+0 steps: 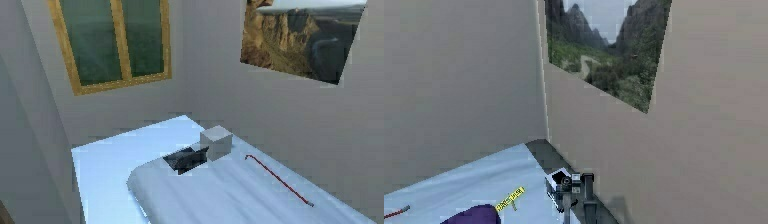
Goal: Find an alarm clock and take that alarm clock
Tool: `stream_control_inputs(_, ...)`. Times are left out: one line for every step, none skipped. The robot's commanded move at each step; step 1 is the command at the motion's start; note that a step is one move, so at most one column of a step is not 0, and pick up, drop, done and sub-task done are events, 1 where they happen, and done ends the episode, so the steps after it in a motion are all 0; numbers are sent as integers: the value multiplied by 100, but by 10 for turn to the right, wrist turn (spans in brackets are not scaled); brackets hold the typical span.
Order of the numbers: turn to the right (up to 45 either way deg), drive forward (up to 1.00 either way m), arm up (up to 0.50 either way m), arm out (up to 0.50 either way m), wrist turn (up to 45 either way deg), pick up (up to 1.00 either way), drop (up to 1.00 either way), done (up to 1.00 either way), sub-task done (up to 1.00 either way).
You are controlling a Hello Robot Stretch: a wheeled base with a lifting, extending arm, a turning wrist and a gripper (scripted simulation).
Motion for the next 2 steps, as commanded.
stream_control_inputs(0,0,0,0,450,0,0,0,0)
stream_control_inputs(0,0,0,0,450,0,0,0,0)
